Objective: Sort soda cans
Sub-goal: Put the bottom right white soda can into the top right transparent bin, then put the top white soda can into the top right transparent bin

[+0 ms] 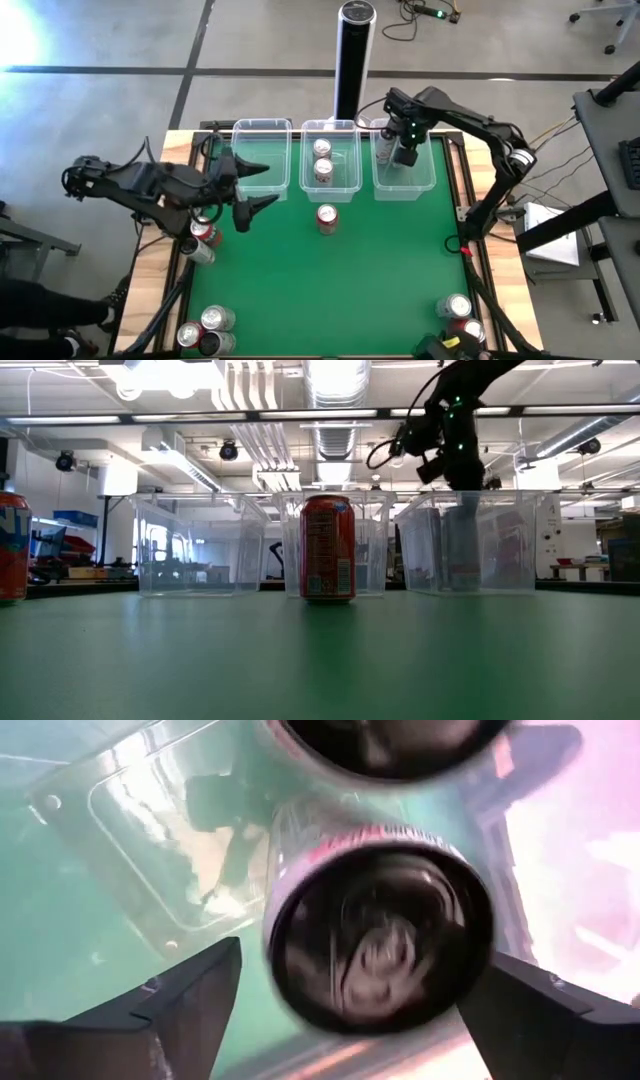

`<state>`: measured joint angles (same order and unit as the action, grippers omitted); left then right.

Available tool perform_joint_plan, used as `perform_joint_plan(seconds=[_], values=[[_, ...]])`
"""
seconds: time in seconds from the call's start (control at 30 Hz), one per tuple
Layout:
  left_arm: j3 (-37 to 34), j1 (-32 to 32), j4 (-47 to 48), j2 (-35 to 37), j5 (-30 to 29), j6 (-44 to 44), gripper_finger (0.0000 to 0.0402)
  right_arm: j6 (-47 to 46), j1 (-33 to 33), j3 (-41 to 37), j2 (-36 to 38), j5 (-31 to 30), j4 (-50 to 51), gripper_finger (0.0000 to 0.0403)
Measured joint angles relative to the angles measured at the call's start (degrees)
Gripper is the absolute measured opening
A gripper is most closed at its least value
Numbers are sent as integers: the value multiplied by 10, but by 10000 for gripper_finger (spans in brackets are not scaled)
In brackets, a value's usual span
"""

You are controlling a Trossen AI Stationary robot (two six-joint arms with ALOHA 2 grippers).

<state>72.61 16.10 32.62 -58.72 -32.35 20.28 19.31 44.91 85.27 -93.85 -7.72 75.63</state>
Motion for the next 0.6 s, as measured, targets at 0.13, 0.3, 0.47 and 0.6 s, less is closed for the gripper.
perform_joint_plan(seconds=[0.13, 0.3, 0.47, 0.6], values=[[35, 0, 185, -5, 43, 67, 366, -42, -4, 26, 36, 1, 35, 358], [62, 1, 426, -13, 154, 227, 366, -95, -32, 45, 111, 2, 23, 361], [48, 10, 526, -15, 316, 431, 366, -176, -82, 44, 192, 2, -19, 361], [13, 24, 547, -16, 387, 548, 366, -216, -126, 43, 242, 1, -50, 361]])
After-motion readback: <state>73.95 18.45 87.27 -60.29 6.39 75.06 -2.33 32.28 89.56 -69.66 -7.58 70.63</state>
